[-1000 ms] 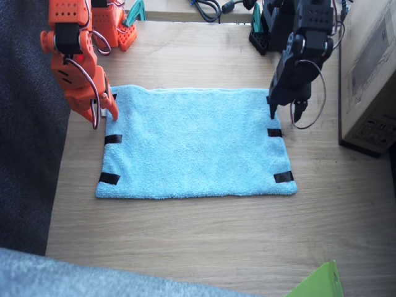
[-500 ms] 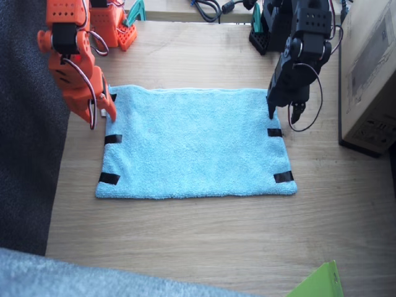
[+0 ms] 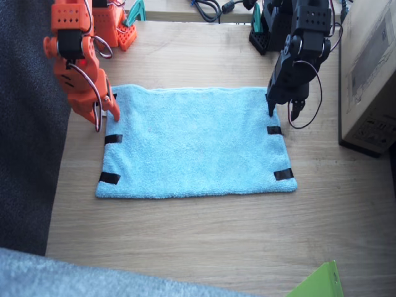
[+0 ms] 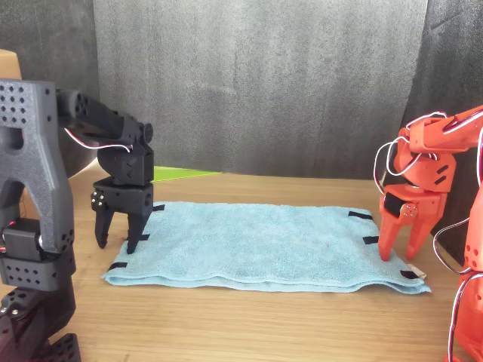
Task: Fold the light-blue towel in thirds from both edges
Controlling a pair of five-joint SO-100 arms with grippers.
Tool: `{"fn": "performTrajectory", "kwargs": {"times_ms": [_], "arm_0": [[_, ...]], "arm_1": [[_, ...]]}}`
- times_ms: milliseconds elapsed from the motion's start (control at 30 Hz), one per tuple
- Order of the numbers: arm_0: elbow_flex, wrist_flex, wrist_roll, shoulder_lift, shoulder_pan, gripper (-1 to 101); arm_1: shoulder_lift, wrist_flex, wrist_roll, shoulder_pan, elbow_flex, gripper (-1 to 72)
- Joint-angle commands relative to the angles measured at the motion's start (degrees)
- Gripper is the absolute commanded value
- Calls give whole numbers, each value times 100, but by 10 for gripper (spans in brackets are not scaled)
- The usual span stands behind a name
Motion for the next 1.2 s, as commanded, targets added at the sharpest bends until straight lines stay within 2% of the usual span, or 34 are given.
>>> {"fn": "performTrajectory", "kwargs": {"times_ms": [0, 400, 667, 967, 1167], "arm_0": [[123, 70, 53, 176, 132, 310], [123, 70, 70, 185, 141, 289], [123, 70, 70, 193, 141, 176], [220, 105, 44, 404, 35, 46], [308, 97, 9, 545, 62, -1]], "arm_1": [[-62, -44, 88, 44, 123, 252], [-325, -70, -35, 44, 62, 237], [-360, -26, -123, 62, 79, 98], [-352, -9, -193, 97, 176, 15], [-299, -18, -255, 176, 272, 4]]}}
